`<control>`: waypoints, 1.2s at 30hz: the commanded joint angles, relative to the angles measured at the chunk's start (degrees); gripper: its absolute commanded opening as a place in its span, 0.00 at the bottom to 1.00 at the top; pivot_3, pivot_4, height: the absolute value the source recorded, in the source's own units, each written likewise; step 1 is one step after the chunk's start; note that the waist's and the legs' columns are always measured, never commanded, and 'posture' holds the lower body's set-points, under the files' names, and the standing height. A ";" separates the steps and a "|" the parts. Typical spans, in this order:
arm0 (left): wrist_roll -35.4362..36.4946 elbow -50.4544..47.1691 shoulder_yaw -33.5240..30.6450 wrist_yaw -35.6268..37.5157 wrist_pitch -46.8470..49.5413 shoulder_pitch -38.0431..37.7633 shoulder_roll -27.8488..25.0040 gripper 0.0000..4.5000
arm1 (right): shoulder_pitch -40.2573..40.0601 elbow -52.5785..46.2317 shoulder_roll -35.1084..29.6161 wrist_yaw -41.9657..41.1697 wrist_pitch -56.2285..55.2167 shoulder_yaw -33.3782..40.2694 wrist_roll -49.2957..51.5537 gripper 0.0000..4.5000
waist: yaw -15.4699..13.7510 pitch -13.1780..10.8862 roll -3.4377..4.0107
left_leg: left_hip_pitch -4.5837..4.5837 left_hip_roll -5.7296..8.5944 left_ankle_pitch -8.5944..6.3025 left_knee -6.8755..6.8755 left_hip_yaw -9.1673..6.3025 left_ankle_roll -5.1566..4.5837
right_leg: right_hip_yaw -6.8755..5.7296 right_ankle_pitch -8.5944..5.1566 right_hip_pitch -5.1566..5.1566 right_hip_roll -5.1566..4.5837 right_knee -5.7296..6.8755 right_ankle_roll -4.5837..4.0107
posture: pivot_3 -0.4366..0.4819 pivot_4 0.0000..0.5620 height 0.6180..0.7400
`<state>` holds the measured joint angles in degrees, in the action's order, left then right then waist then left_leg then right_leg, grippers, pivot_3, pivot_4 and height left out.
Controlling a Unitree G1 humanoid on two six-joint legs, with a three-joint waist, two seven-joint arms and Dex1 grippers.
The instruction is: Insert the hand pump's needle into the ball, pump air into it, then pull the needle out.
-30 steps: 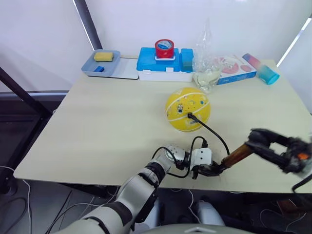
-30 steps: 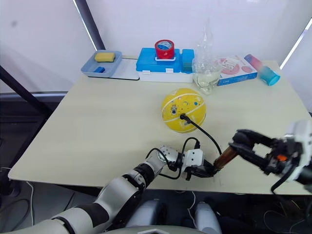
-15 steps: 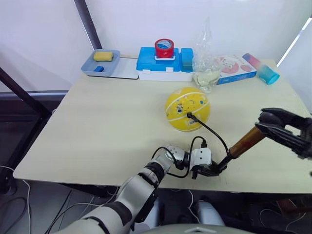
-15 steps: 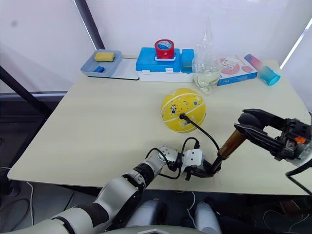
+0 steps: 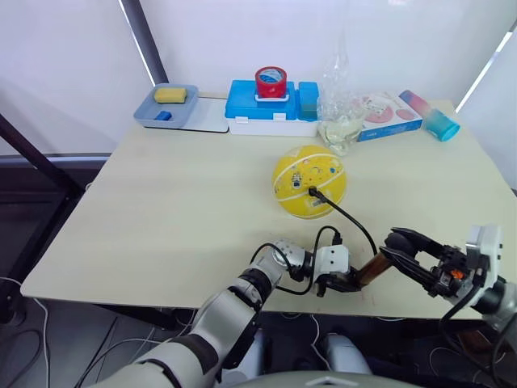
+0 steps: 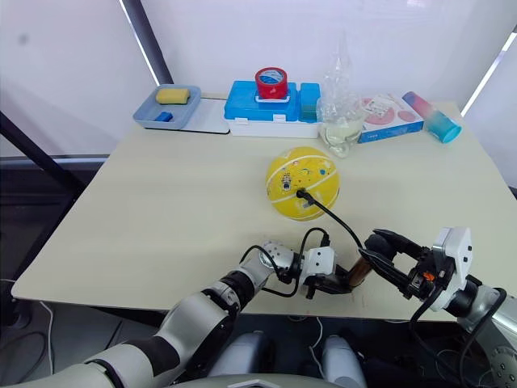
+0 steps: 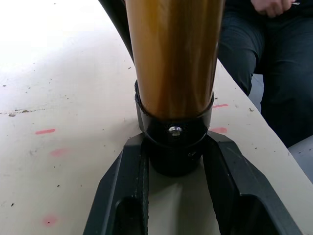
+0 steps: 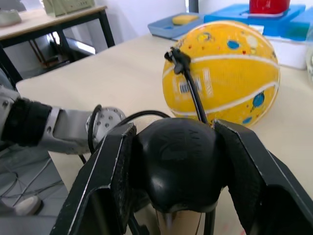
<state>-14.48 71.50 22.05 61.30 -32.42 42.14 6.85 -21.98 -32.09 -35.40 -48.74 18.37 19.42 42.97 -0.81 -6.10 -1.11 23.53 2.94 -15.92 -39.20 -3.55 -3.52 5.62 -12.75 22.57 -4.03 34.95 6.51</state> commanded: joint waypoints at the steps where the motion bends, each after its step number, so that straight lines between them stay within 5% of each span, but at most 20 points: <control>1: -1.92 1.44 1.39 1.16 0.54 -0.86 -0.44 0.25 | 0.65 -0.21 -1.20 0.49 0.71 3.25 1.21 0.45 | 0.00 0.00 0.01 | 0.00 0.00 0.00 0.00 0.00 0.00 | 0.00 0.00 0.00 0.00 0.00 0.00 | 0.48 0.27 0.97; 18: -1.87 1.52 1.45 1.66 0.35 -0.72 -0.49 0.25 | 10.74 -5.85 -19.76 9.33 16.25 30.16 36.32 0.45 | -0.06 -0.21 0.35 | 0.17 0.01 0.01 0.01 -0.13 -0.01 | -0.02 0.00 0.02 -0.07 -0.09 0.00 | 0.48 0.27 0.97; 22: -2.07 1.53 1.74 2.06 0.17 -0.79 -0.68 0.25 | 12.41 -6.37 -19.56 10.84 17.81 27.90 36.86 0.45 | -0.07 -0.24 0.34 | 0.23 0.01 0.01 0.00 -0.10 -0.01 | 0.01 0.00 0.03 -0.10 -0.09 0.00 | 0.48 0.27 0.97; 36: -2.10 1.48 1.72 1.75 0.26 -0.63 -0.09 0.25 | 1.59 3.98 -4.09 0.37 1.75 -0.43 -0.86 0.45 | -0.02 0.05 0.07 | 0.05 0.01 0.04 0.04 -0.14 0.05 | -0.04 -0.03 -0.01 0.01 0.00 -0.05 | 0.48 0.27 0.97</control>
<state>-14.37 71.55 22.03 61.91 -32.42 42.40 6.83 -19.11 -31.83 -40.08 -48.52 21.58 21.10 48.00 -0.83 -6.05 -1.04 23.58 2.95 -15.87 -39.16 -3.69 -3.47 5.58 -12.78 22.56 -4.02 34.95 6.46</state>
